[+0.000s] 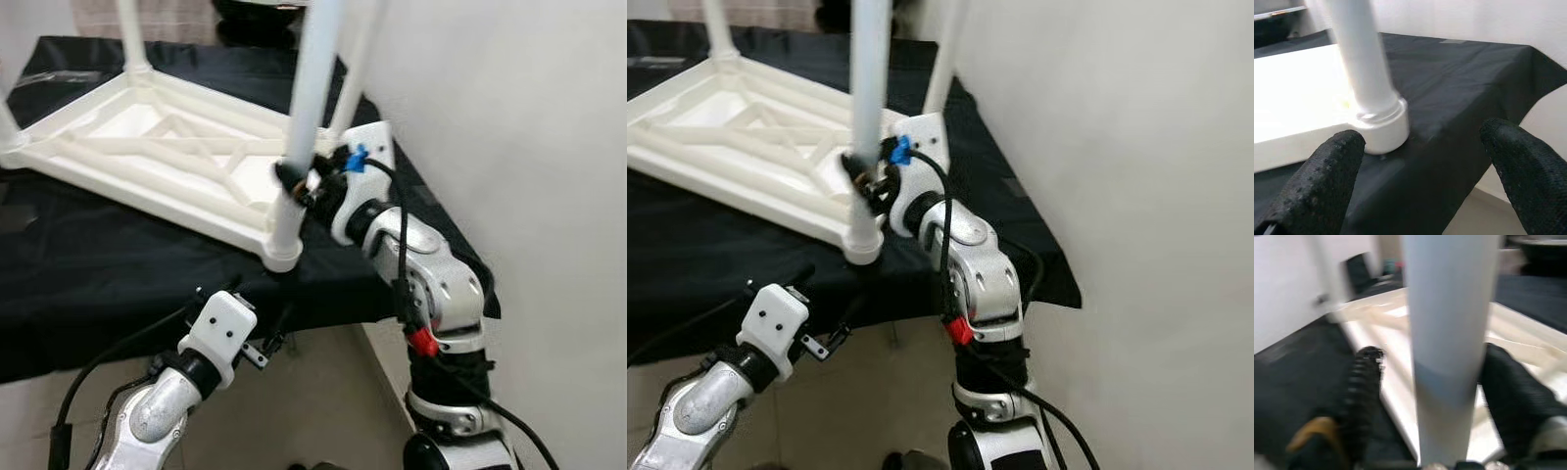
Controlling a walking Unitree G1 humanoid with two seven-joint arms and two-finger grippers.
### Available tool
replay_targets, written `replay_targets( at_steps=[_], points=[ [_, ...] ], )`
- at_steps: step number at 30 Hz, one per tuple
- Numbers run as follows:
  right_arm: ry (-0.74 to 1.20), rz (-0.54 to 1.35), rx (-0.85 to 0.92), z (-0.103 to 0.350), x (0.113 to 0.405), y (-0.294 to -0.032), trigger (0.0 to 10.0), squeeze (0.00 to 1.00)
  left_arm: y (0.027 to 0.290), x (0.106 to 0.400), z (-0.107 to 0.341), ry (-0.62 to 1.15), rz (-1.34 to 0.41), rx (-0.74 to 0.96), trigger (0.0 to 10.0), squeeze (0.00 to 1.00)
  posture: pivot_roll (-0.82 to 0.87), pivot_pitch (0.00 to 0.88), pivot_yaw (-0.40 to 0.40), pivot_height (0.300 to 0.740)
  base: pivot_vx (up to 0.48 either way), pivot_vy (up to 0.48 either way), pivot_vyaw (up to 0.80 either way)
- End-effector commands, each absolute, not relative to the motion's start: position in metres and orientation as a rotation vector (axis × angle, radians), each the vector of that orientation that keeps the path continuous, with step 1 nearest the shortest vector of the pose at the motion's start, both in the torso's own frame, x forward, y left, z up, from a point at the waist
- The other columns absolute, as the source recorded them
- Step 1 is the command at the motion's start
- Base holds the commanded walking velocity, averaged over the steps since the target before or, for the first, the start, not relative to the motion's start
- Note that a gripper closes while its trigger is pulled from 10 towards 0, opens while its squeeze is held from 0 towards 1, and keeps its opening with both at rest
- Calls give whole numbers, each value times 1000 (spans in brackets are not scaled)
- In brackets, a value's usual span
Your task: Building children table
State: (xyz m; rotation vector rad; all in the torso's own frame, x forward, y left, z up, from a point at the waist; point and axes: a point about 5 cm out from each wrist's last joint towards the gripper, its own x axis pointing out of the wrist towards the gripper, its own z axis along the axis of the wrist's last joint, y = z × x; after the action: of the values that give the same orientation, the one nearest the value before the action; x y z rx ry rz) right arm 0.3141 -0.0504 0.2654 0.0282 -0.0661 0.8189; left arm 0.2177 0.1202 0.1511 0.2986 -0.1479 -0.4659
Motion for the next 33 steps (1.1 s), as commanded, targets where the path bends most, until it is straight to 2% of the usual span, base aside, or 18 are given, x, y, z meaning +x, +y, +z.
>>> replay_targets(
  at_steps=[1, 2, 3, 4, 5, 8, 11, 13, 15, 16, 20, 21, 22, 23, 24, 25, 33],
  points=[
    [-133, 1128, -17, 281, 311, -48, 10000, 1000, 117, 216, 149, -142, -483, 289, 10000, 0, 90, 136, -184, 740, 0, 0, 0],
    [-133, 1128, -17, 281, 311, -48, 10000, 1000, 117, 216, 149, -142, -483, 289, 10000, 0, 90, 136, -184, 740, 0, 0, 0],
    [-174, 1280, -98, 290, 320, -64, 10000, 1000, 115, 213, 150, -146, -488, 283, 10000, 0, 93, 147, -188, 740, 0, 0, 0],
    [-182, 1303, -119, 292, 322, -68, 10000, 1000, 114, 213, 151, -149, -489, 282, 10000, 0, 93, 147, -188, 740, 0, 0, 0],
    [-182, 1303, -119, 292, 322, -68, 10000, 1000, 114, 213, 151, -149, -489, 282, 10000, 0, 93, 147, -188, 740, 0, 0, 0],
    [-158, 1483, -99, 303, 332, -68, 10000, 1000, 111, 209, 153, -155, -490, 274, 10000, 0, 99, 169, -194, 740, 0, 0, 0],
    [-157, 1501, -86, 306, 332, -67, 10000, 1000, 111, 208, 153, -157, -491, 273, 10000, 0, 101, 172, -196, 740, 0, 0, 0],
    [-156, 1612, -97, 313, 333, -65, 10000, 1000, 110, 205, 154, -157, -487, 267, 10000, 0, 111, 188, -203, 740, 0, 0, 0],
    [-159, 1623, -105, 315, 335, -63, 10000, 1000, 109, 204, 155, -157, -486, 265, 10000, 0, 111, 188, -203, 740, 0, 0, 0],
    [-165, 1649, -115, 316, 336, -61, 10000, 698, 109, 203, 155, -156, -485, 263, 10000, 0, 113, 196, -204, 740, 0, 0, 0],
    [-169, 1670, -122, 317, 337, -60, 10000, 698, 109, 203, 155, -156, -484, 262, 10000, 0, 114, 198, -205, 740, 0, 0, 0],
    [-174, 1708, -117, 320, 338, -57, 10000, 376, 109, 202, 156, -155, -484, 260, 10000, 0, 115, 205, -203, 740, 0, 0, 0],
    [-174, 1708, -117, 320, 338, -57, 10000, 376, 109, 202, 156, -155, -484, 260, 10000, 0, 115, 205, -203, 740, 0, 0, 0],
    [-174, 1743, -115, 321, 339, -56, 10000, 0, 108, 201, 156, -154, -485, 258, 10000, 0, 118, 211, -203, 740, 0, 0, 0],
    [-174, 1743, -115, 321, 339, -56, 10000, 0, 108, 201, 156, -154, -485, 258, 10000, 0, 118, 211, -203, 740, 0, 0, 0],
    [-171, 1773, -113, 324, 341, -54, 0, 0, 108, 200, 156, -152, -486, 256, 10000, 0, 118, 213, -200, 740, 0, 0, 0],
    [-158, 1808, -120, 327, 345, -55, 0, 0, 109, 199, 157, -148, -485, 253, 10000, 0, 118, 213, -200, 740, 0, 0, 0]
  ],
)
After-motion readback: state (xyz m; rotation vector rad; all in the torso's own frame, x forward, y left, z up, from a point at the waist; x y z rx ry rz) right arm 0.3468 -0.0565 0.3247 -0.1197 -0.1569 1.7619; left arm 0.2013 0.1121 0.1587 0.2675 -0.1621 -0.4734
